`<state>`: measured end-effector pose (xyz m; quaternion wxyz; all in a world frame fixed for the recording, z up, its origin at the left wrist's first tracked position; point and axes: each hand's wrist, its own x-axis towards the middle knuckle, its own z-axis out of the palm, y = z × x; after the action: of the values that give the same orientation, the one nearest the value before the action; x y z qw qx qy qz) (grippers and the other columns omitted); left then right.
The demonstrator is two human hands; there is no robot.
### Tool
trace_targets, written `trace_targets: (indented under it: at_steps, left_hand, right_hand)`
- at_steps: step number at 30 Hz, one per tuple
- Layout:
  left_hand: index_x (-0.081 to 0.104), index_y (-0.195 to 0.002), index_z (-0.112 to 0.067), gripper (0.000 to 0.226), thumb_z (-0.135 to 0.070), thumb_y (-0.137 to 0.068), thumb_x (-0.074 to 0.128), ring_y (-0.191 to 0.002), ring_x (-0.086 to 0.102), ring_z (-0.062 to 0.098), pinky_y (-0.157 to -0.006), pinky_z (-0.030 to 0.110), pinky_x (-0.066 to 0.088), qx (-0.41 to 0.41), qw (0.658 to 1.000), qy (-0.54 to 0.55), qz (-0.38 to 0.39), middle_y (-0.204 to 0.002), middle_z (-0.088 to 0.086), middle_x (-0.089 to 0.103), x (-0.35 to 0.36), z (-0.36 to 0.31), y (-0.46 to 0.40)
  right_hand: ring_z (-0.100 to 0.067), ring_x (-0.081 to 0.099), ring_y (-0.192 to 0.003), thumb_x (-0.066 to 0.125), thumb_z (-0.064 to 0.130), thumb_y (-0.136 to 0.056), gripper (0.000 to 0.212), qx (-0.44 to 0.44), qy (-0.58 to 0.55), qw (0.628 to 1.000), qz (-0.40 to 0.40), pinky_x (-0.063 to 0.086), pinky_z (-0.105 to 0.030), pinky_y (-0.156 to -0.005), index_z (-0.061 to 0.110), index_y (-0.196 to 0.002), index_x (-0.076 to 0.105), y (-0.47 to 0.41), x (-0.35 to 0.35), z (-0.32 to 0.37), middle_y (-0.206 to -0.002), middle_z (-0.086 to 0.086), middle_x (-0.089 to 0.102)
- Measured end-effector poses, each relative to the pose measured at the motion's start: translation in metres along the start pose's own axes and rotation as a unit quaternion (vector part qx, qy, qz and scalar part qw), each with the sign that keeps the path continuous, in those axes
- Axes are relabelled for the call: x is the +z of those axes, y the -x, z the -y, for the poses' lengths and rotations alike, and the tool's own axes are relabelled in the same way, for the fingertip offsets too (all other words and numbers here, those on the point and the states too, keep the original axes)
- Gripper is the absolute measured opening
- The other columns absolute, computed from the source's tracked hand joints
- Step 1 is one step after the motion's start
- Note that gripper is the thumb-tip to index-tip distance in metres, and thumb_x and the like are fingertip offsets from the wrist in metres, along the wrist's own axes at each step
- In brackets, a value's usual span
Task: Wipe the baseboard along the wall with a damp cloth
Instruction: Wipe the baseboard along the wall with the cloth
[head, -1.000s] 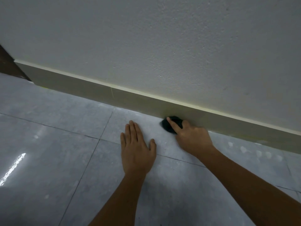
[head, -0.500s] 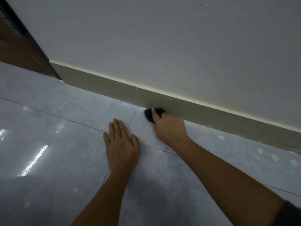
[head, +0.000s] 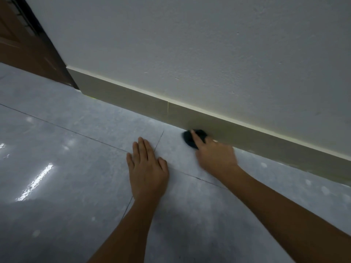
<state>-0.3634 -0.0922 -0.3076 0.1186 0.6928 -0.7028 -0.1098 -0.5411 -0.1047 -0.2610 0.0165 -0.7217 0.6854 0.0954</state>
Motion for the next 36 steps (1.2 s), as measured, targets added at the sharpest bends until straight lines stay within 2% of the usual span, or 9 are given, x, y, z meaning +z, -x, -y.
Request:
trace_targets:
  at_steps: [7,13,16,21,25,29,31,33,36]
  left_hand:
    - [-0.002,-0.147,-0.005,0.070,-0.040,-0.087,0.004,-0.146,-0.002,0.025,-0.117,0.041,-0.004,-0.003,1.000,0.009,-0.011,-0.158,0.013,0.003,0.003,-0.002,0.000]
    - [-0.004,-0.147,-0.004,0.068,-0.038,-0.090,0.010,-0.145,-0.004,0.024,-0.115,0.039,-0.006,-0.009,1.000,0.012,-0.014,-0.158,0.014,0.000,0.001,-0.004,0.002]
    - [-0.008,-0.146,-0.003,0.068,-0.038,-0.093,0.016,-0.145,-0.008,0.023,-0.114,0.037,-0.010,-0.024,0.999,0.015,-0.018,-0.158,0.014,-0.003,0.002,-0.003,0.002]
    - [-0.019,-0.141,-0.008,0.066,-0.042,-0.091,0.007,-0.142,-0.014,0.021,-0.112,0.036,-0.014,-0.029,0.999,0.012,-0.013,-0.158,0.013,-0.007,0.005,0.001,-0.001]
    - [-0.007,-0.146,-0.002,0.070,-0.040,-0.090,0.008,-0.145,-0.006,0.026,-0.115,0.039,-0.008,-0.022,1.000,0.001,0.001,-0.158,0.016,-0.004,0.004,0.000,-0.001]
    - [0.017,-0.144,0.004,0.067,-0.035,-0.089,0.016,-0.142,0.017,0.035,-0.114,0.047,0.008,0.027,0.999,-0.018,-0.028,-0.153,0.024,0.018,0.004,-0.013,0.004]
    - [0.028,-0.140,0.007,0.064,-0.032,-0.090,0.024,-0.138,0.029,0.037,-0.111,0.051,0.015,0.060,0.997,-0.004,-0.042,-0.149,0.026,0.029,0.010,-0.035,0.014]
    - [0.032,-0.139,0.007,0.063,-0.031,-0.089,0.027,-0.137,0.032,0.036,-0.110,0.052,0.018,0.095,0.995,0.027,-0.022,-0.148,0.025,0.032,0.017,-0.068,0.030]
    - [0.033,-0.139,0.006,0.064,-0.034,-0.090,0.028,-0.137,0.032,0.033,-0.111,0.050,0.022,0.101,0.993,0.063,0.025,-0.148,0.023,0.031,0.031,-0.117,0.053]
  right_hand:
    - [-0.017,0.063,-0.080,0.026,0.037,-0.100,0.059,0.059,0.083,0.994,0.042,0.042,-0.026,-0.057,0.032,-0.153,-0.001,0.065,0.009,-0.074,-0.125,-0.005,0.055]
    - [-0.030,0.064,-0.090,0.029,0.023,-0.100,0.059,-0.025,0.063,0.997,0.022,0.043,-0.032,-0.065,0.025,-0.154,0.003,-0.009,-0.013,0.003,-0.129,-0.015,0.050]
    - [-0.029,0.064,-0.089,0.032,0.020,-0.101,0.057,-0.073,0.080,0.994,-0.018,0.046,-0.034,-0.063,0.019,-0.153,0.010,-0.059,-0.027,0.059,-0.127,-0.017,0.052]
    - [-0.023,0.066,-0.084,0.035,0.017,-0.099,0.056,-0.110,0.113,0.985,-0.067,0.048,-0.030,-0.061,0.020,-0.153,0.017,-0.102,-0.037,0.106,-0.112,-0.010,0.063]
    - [-0.028,0.065,-0.086,0.034,0.021,-0.100,0.058,-0.101,0.091,0.989,-0.065,0.038,-0.031,-0.059,0.027,-0.153,0.011,-0.067,-0.019,0.060,-0.118,-0.013,0.059]
    - [-0.032,0.065,-0.083,0.035,0.026,-0.099,0.060,-0.048,0.079,0.995,-0.037,0.036,-0.032,-0.059,0.034,-0.152,0.008,0.001,0.006,-0.024,-0.122,-0.014,0.055]
    - [-0.031,0.064,-0.062,0.058,0.028,-0.089,0.065,-0.016,0.094,0.994,-0.053,0.041,-0.031,-0.050,0.034,-0.148,0.031,0.036,0.012,-0.064,-0.103,-0.016,0.063]
    - [-0.028,0.051,-0.036,0.082,0.018,-0.064,0.070,0.015,0.122,0.989,-0.079,0.042,-0.030,-0.036,0.026,-0.130,0.059,0.068,0.018,-0.098,-0.072,-0.018,0.063]
    - [-0.026,0.045,-0.033,0.082,0.010,-0.063,0.068,0.013,0.140,0.985,-0.104,0.045,-0.030,-0.033,0.023,-0.127,0.063,0.097,0.023,-0.135,-0.067,-0.021,0.059]
